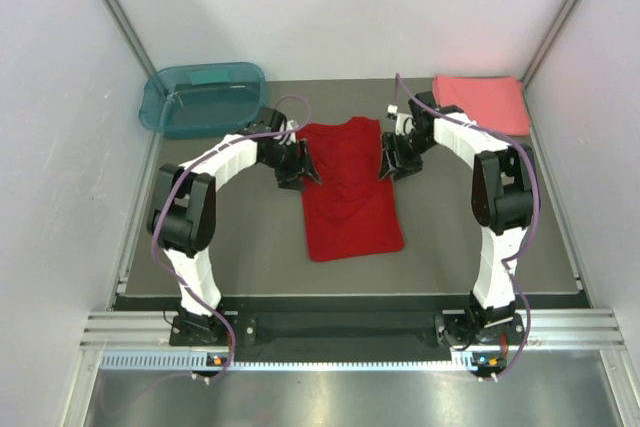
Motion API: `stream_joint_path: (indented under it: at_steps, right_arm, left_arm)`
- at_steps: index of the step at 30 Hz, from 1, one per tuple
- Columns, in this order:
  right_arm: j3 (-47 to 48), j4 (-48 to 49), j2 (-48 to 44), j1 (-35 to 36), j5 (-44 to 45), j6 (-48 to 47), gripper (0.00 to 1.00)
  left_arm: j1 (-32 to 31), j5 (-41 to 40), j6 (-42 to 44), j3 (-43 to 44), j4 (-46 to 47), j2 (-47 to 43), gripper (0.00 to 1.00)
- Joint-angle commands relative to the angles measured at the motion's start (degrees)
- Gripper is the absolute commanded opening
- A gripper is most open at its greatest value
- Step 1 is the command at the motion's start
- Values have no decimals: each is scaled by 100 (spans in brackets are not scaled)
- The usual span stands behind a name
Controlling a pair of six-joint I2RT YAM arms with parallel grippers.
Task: Fold and stack the t-shirts
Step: Fold the tshirt
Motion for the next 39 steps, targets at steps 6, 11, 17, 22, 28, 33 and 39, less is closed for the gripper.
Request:
stream_joint_path:
  at_steps: [6,11,17,22,28,33,39]
  right_arm:
    - [-109,282,144,-46,-283,-218,50]
    - [-56,405,267,-46,-459,-192,46]
    - [-12,502,399,-46,-618,-122,39]
    - [14,590,364,-46,-592,-25,33]
    - [67,625,285,-55,-381,97,14]
    - [-30,660,145,-116,-74,212,0]
    - [-214,730,-49,-152,226,274,0]
  left_arm:
    - [371,104,345,-188,146,-151,59]
    - [467,315,416,-74,234,235,56]
    - [485,499,390,32,401,465,53]
    - [485,667,284,23,629,579,45]
    - [538,579,91,-12,779,685,9]
    - [582,159,47,-56,709,562,0]
    - [591,-45,205,-21,472,527,0]
